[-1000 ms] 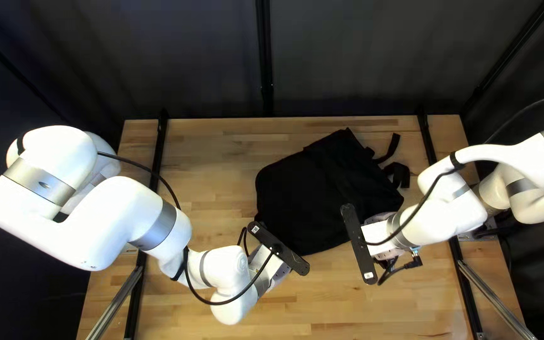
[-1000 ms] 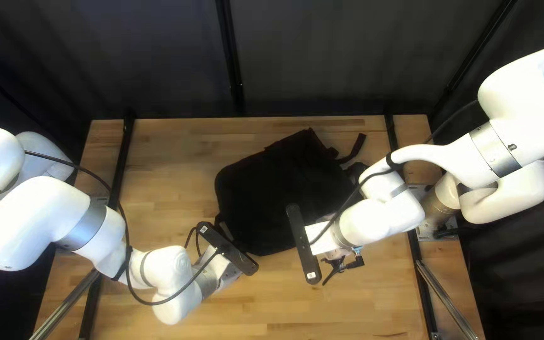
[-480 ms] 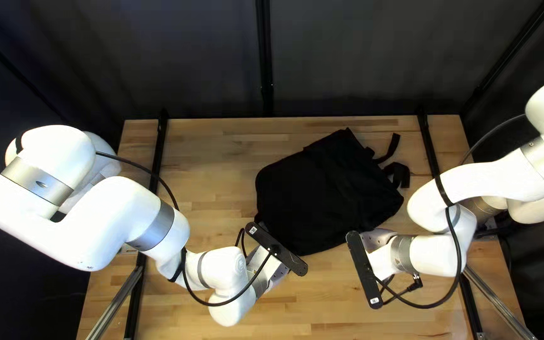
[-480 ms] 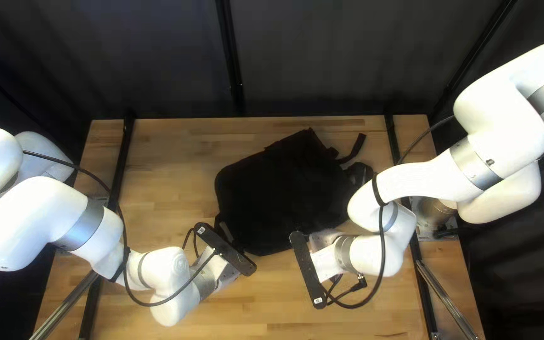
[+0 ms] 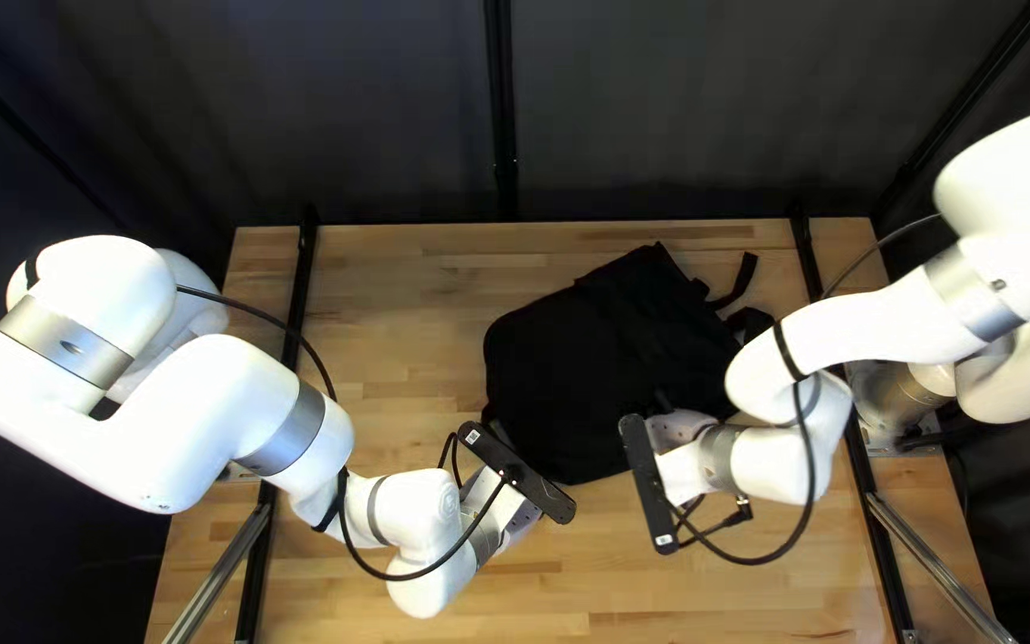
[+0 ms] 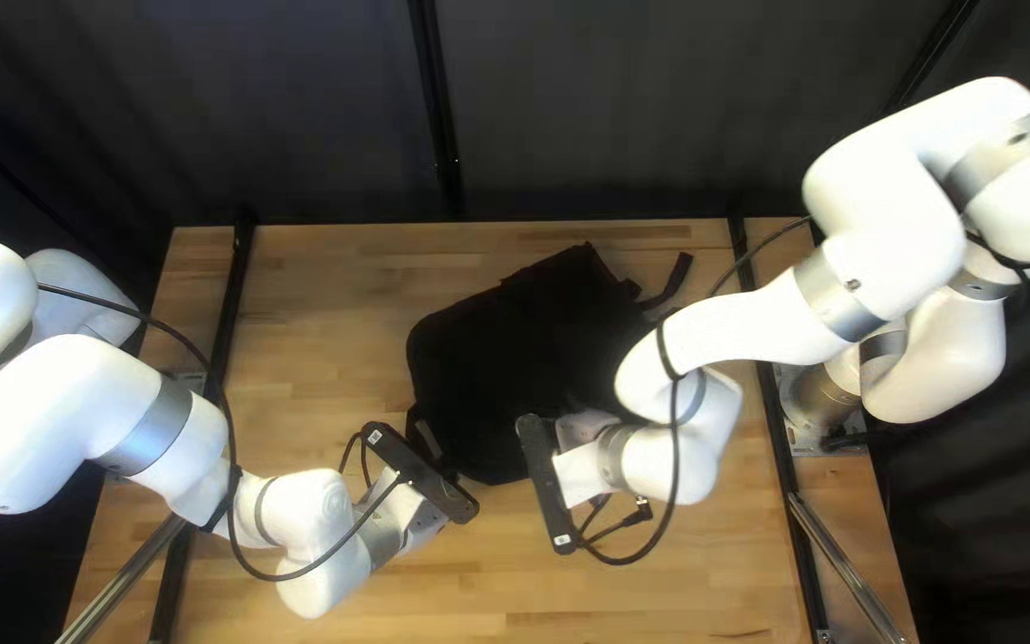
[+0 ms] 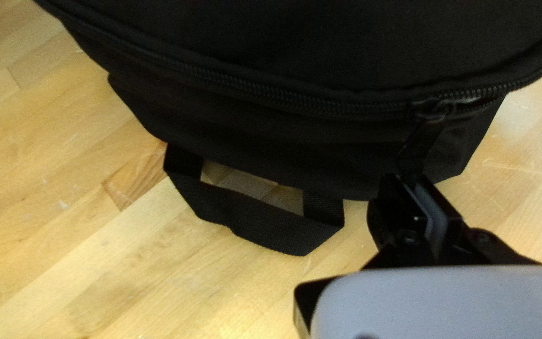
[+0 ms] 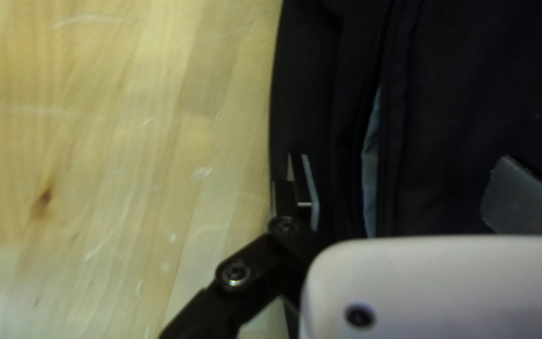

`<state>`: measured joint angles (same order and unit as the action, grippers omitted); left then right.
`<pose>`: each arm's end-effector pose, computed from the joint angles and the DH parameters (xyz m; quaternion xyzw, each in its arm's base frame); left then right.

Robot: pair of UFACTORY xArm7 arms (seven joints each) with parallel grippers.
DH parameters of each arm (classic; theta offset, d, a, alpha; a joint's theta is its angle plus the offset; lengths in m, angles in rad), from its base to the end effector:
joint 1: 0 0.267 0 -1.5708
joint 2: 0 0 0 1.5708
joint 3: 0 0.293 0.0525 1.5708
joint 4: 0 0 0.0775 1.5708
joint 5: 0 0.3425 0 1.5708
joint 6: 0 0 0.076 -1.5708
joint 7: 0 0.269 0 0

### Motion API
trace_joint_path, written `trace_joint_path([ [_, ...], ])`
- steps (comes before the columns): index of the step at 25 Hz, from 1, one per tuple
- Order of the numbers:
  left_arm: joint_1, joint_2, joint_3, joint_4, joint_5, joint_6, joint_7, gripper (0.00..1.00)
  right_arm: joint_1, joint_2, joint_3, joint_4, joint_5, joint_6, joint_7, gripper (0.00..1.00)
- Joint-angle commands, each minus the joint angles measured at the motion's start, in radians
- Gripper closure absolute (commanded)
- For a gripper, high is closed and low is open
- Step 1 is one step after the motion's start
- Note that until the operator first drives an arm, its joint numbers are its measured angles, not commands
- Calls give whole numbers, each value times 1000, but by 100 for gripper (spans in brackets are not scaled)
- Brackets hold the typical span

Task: Remove a lunch box from a kids backpack

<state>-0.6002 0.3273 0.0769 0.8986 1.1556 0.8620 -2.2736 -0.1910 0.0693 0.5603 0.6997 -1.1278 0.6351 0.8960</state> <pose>0.4782 -0.1086 0.0558 -0.8439 -0.3683 -0.3425 0.1868 0.4581 0.0884 0.0902 0.9334 0.1924 0.1872 0.2381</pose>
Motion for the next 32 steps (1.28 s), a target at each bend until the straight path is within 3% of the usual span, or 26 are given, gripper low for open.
trace_joint_path([
  [1, -2, -17, 4, -20, 24, -4, -15, 100, 8, 22, 4, 16, -5, 26, 7, 42],
  [2, -1, -20, 7, -25, 33, -8, -21, 100, 11, 24, 6, 20, -3, 33, 6, 46],
  [3, -1, -21, 8, -27, 38, -9, -24, 100, 14, 27, 8, 24, -1, 41, 3, 81],
  [4, 1, -23, 11, -30, 47, -13, -29, 100, 17, 35, 10, 37, 6, 58, -12, 98],
  [5, 2, -23, 12, -32, 51, -15, -31, 100, 17, 41, 10, 44, 6, 67, -20, 100],
  [12, 2, -34, 14, -45, 66, -25, -43, 100, 7, 63, -3, 60, -9, 78, -55, 100],
  [18, 1, -68, 14, -77, 72, -23, -42, 100, 22, 27, 20, 70, 50, 114, -120, 100],
  [26, 32, -171, 52, -198, 182, -77, -102, 100, 19, 32, 19, 42, 33, 64, -85, 100],
  [32, 49, -212, 68, -228, 188, -95, -86, 100, 7, 33, 11, 51, 41, 37, -110, 100],
])
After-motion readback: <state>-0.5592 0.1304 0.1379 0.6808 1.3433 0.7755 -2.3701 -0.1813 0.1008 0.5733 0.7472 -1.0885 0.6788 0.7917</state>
